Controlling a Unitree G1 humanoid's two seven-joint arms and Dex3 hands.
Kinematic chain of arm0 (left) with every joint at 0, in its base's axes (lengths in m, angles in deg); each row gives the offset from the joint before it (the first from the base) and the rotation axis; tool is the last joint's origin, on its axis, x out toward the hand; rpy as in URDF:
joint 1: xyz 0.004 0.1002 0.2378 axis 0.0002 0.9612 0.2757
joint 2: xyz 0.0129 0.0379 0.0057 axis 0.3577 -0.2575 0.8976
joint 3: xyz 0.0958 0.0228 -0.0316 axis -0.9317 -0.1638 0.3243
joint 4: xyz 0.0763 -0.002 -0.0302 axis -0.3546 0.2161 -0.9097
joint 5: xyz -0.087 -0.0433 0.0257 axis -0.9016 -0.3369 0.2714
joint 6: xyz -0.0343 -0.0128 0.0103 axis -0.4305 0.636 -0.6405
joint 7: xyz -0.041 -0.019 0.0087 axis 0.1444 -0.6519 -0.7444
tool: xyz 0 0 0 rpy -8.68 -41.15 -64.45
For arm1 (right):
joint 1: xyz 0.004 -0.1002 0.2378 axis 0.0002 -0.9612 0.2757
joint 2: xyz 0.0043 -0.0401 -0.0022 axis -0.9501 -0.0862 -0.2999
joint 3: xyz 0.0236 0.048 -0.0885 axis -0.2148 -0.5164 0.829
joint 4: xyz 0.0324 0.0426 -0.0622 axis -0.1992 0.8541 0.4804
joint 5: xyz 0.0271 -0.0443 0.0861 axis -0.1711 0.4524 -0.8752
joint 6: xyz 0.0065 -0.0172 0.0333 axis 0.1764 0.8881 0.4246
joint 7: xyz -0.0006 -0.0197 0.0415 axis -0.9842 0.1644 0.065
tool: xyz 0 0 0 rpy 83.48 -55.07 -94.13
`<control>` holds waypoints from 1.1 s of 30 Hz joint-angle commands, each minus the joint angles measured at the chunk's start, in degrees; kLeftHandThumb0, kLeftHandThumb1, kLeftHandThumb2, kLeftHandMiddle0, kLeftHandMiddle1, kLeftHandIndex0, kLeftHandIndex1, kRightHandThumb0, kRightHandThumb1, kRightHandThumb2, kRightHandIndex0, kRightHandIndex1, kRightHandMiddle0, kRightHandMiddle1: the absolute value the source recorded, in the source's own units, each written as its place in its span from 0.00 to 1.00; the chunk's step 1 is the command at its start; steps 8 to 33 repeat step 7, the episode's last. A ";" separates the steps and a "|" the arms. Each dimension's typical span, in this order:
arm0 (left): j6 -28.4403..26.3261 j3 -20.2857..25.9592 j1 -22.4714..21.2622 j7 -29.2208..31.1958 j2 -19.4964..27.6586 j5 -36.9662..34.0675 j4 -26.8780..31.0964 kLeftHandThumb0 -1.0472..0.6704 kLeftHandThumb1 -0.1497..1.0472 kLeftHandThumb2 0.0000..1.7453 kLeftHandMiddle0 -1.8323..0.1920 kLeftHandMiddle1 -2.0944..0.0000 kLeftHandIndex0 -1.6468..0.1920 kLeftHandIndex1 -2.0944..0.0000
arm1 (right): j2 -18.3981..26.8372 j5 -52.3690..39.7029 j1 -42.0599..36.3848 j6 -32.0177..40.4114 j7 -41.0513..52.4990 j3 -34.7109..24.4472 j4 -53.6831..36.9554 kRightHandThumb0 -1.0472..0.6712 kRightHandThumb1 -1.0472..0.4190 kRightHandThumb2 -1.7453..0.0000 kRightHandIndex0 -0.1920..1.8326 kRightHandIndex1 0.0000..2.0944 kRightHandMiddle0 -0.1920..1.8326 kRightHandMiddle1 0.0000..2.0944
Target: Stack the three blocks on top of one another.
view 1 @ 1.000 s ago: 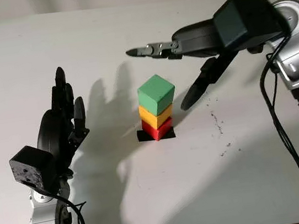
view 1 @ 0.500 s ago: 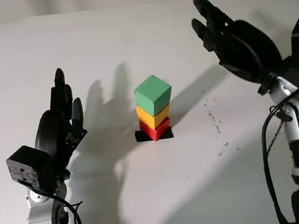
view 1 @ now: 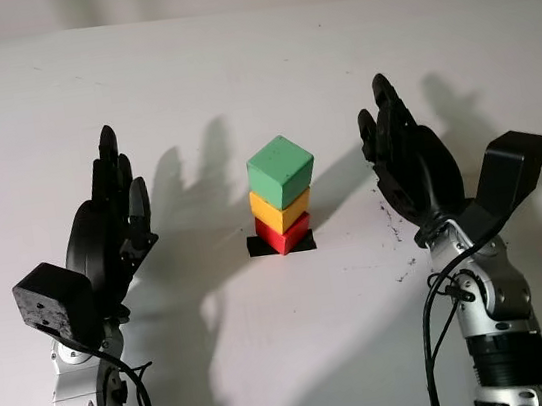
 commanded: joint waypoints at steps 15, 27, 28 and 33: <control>1.05 -0.93 0.08 -0.78 -1.57 0.24 0.48 0.15 1.00 0.39 0.99 0.97 1.00 0.97 | -2.49 1.19 -4.90 -3.37 -2.60 2.20 -4.06 0.16 0.00 0.56 0.00 0.00 0.00 0.00; 1.05 -0.93 0.08 -0.78 -1.57 0.24 0.48 0.15 1.00 0.39 0.99 0.97 1.00 0.97 | -2.49 1.19 -4.90 -3.37 -2.60 2.20 -4.06 0.16 0.00 0.56 0.00 0.00 0.00 0.00; 1.05 -0.93 0.08 -0.78 -1.57 0.24 0.48 0.15 1.00 0.39 0.99 0.97 1.00 0.97 | -2.49 1.19 -4.90 -3.37 -2.60 2.20 -4.06 0.16 0.00 0.56 0.00 0.00 0.00 0.00; 1.05 -0.93 0.08 -0.78 -1.57 0.24 0.48 0.15 1.00 0.39 0.99 0.97 1.00 0.97 | -2.49 1.19 -4.90 -3.37 -2.60 2.20 -4.06 0.16 0.00 0.56 0.00 0.00 0.00 0.00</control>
